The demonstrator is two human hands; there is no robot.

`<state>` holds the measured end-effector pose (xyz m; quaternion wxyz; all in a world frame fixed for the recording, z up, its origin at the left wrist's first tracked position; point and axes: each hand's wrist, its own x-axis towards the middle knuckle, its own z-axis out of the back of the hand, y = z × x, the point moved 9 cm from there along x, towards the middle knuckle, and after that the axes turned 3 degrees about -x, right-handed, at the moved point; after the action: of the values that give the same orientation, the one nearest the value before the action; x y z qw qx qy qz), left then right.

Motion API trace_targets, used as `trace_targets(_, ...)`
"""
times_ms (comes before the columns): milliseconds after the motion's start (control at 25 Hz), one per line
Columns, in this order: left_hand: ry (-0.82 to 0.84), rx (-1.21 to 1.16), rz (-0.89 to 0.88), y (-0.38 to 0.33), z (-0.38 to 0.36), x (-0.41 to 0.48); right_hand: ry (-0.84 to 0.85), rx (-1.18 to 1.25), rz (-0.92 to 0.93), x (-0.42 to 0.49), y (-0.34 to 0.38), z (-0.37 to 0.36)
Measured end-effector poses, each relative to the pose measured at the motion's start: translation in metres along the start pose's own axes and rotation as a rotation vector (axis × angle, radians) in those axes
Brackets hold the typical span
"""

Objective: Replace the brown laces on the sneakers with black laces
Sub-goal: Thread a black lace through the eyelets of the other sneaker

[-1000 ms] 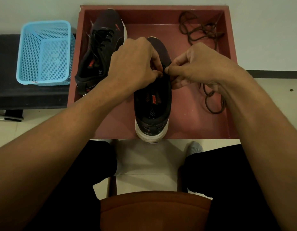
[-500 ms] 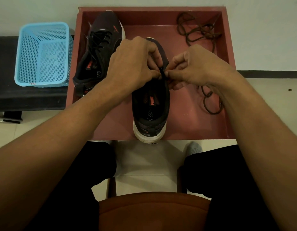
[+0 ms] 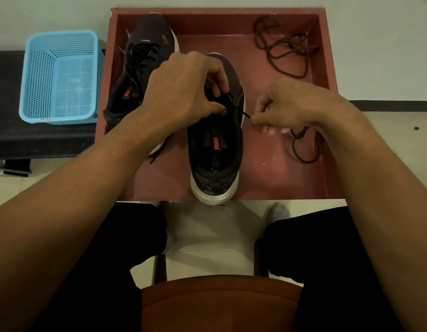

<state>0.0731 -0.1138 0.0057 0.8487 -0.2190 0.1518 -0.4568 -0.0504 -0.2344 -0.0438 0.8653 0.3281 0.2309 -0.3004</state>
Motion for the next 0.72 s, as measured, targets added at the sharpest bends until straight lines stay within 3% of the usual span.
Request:
trace_targets(200, 0.060, 0.039, 0.019, 0.006, 0.011, -0.002, 0.168, -0.317, -0.120, 0.001, -0.008, -0.021)
trace_targets(320, 0.106, 0.042, 0.078, 0.016, 0.023, -0.009, 0.034, -0.359, -0.024, 0.001, 0.002, -0.006)
trace_targets(520, 0.271, 0.178, 0.175, 0.023, 0.016, -0.016, -0.228, -0.113, 0.281, -0.009, 0.033, 0.018)
trace_targets(720, 0.359, 0.189, 0.243, 0.026, 0.008, -0.019, -0.208, -0.173, 0.264, -0.004, 0.032, 0.013)
